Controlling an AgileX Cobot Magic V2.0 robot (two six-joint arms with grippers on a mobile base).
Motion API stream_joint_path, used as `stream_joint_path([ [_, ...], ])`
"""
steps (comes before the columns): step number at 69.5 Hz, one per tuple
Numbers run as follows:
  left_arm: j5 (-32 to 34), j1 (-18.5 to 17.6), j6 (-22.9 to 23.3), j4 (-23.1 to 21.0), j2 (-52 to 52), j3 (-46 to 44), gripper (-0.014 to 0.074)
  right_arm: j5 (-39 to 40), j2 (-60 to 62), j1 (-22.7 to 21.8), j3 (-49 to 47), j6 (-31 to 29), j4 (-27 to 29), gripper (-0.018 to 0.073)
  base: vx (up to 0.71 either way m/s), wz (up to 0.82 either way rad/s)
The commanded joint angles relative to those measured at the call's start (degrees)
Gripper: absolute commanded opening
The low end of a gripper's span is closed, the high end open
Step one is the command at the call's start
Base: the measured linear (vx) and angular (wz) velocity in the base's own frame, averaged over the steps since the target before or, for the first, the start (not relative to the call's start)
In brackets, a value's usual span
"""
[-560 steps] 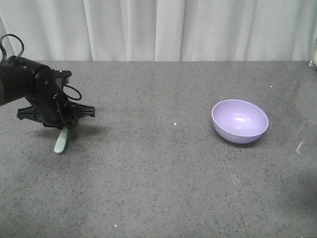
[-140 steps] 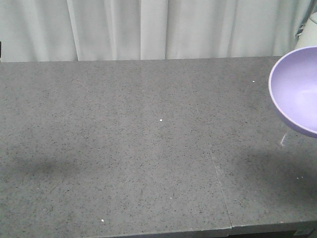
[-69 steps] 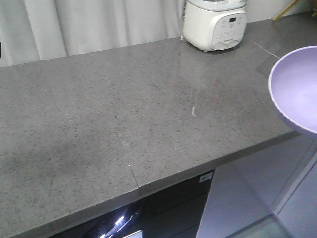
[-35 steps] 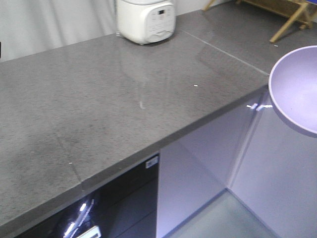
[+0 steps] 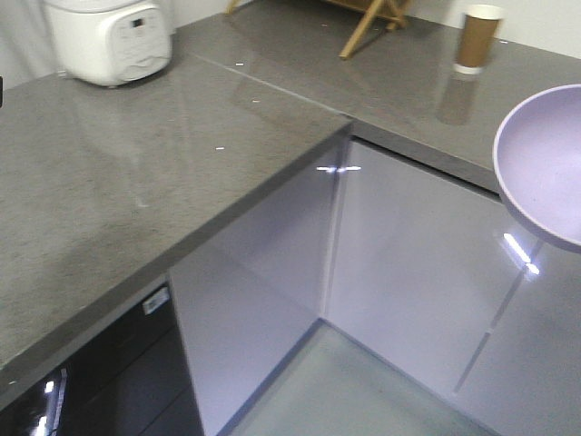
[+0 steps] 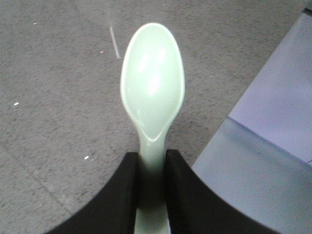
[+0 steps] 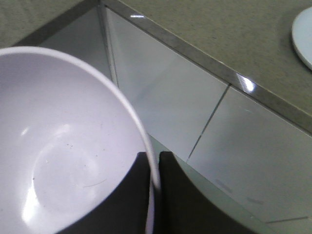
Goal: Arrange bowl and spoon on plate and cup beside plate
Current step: 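Turn the base toward the counter with the light blue plate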
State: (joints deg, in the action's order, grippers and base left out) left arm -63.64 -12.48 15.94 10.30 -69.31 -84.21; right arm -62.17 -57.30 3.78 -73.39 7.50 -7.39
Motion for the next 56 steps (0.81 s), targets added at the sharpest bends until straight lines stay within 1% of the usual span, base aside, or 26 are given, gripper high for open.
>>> stream_joint_path([
  [1, 3.1, -0.4, 0.2, 0.4, 1.2, -1.3, -0.0006, 2.8, 0.6, -0.2, -1.7, -0.2, -0.8, -0.0006, -0.03, -0.57],
  [23, 3.1, -0.4, 0.2, 0.4, 1.2, -1.3, -0.0006, 2.5, 0.6, -0.2, -1.7, -0.2, -0.8, -0.0006, -0.01, -0.49],
  [56, 3.1, -0.4, 0.2, 0.4, 1.2, -1.3, -0.0006, 2.4, 0.6, -0.2, -1.7, -0.2, -0.8, -0.0006, 0.02, -0.34],
])
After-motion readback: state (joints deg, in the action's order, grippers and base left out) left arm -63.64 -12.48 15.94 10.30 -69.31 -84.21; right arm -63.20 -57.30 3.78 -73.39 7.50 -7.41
